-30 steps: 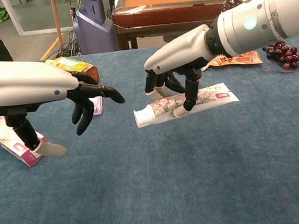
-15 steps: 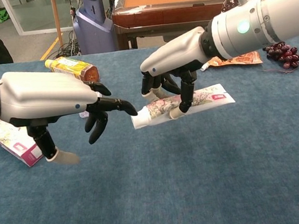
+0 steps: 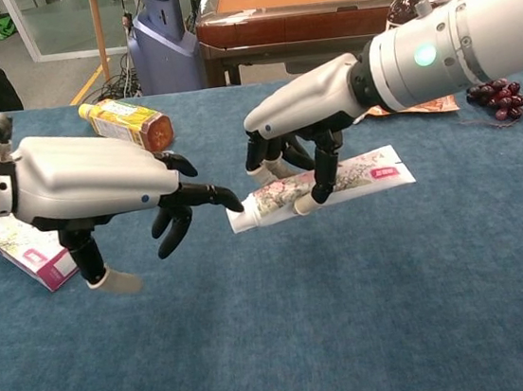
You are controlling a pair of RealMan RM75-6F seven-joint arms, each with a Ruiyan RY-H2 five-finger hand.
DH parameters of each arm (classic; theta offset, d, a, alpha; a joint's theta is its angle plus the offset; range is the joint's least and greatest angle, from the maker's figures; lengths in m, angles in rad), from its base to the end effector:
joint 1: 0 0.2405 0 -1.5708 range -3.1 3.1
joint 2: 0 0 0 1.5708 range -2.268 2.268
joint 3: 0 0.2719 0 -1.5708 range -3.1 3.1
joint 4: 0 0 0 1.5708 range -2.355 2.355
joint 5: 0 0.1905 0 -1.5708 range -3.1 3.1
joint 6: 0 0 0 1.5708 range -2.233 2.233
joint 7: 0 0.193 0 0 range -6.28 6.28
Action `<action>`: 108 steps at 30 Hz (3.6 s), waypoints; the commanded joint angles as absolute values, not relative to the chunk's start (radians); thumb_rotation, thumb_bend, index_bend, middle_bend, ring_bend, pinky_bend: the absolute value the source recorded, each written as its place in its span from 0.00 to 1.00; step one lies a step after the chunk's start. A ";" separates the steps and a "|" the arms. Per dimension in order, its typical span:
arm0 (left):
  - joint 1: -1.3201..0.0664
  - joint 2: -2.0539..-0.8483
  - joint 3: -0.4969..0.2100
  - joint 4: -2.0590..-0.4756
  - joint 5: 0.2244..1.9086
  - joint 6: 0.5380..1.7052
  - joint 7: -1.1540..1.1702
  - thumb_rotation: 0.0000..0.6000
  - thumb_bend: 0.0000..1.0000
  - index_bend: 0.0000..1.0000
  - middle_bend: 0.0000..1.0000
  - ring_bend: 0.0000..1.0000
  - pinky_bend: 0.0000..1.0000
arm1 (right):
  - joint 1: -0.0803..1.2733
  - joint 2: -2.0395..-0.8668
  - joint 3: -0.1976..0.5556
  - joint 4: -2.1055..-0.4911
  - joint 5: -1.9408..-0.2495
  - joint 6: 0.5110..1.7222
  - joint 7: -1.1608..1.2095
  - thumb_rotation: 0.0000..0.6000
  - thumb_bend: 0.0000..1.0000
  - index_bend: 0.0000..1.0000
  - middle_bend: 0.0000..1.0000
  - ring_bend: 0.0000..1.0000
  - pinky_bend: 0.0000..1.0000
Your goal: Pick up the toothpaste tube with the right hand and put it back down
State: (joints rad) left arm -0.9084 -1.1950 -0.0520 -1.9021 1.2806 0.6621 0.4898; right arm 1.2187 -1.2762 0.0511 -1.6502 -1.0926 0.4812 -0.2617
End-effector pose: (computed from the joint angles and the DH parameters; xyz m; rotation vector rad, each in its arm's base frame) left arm -0.0811 0.3169 0.0053 -2.4990 -0.5518 -0.7059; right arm -0.0380 -0.3869 -0.0207 2.5259 -0.6676 0.6067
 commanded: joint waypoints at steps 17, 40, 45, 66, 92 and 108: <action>-0.935 -1.194 -0.003 -1.894 1.221 0.678 0.527 1.00 0.22 0.06 0.48 0.41 0.01 | 1.210 -1.285 0.052 -1.637 -1.128 0.487 -0.223 1.00 0.85 0.79 0.72 0.61 0.42; -0.963 -1.214 0.020 -1.885 1.194 0.694 0.532 1.00 0.22 0.06 0.48 0.41 0.01 | 1.198 -1.285 0.059 -1.639 -1.173 0.489 -0.184 1.00 0.85 0.80 0.72 0.62 0.42; -0.969 -1.220 0.023 -1.881 1.188 0.694 0.530 1.00 0.22 0.06 0.48 0.41 0.01 | 1.195 -1.284 0.064 -1.640 -1.180 0.491 -0.175 1.00 0.85 0.80 0.72 0.62 0.42; -0.978 -1.229 0.043 -1.874 1.183 0.701 0.525 1.00 0.22 0.06 0.48 0.41 0.01 | 1.184 -1.280 0.078 -1.643 -1.208 0.500 -0.149 1.00 0.85 0.80 0.73 0.63 0.42; -0.987 -1.236 0.057 -1.869 1.180 0.704 0.523 1.00 0.22 0.06 0.48 0.41 0.01 | 1.174 -1.270 0.087 -1.651 -1.226 0.510 -0.138 1.00 0.85 0.80 0.73 0.64 0.42; -0.990 -1.236 0.060 -1.868 1.175 0.706 0.521 1.00 0.22 0.06 0.48 0.41 0.01 | 1.166 -1.263 0.094 -1.661 -1.234 0.520 -0.131 1.00 0.85 0.80 0.73 0.64 0.42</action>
State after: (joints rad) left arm -0.9898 -1.2356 0.0601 -1.8682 1.1752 0.7065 0.5214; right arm 1.1658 -1.2626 0.0935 -1.6605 -1.2340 0.5197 -0.1312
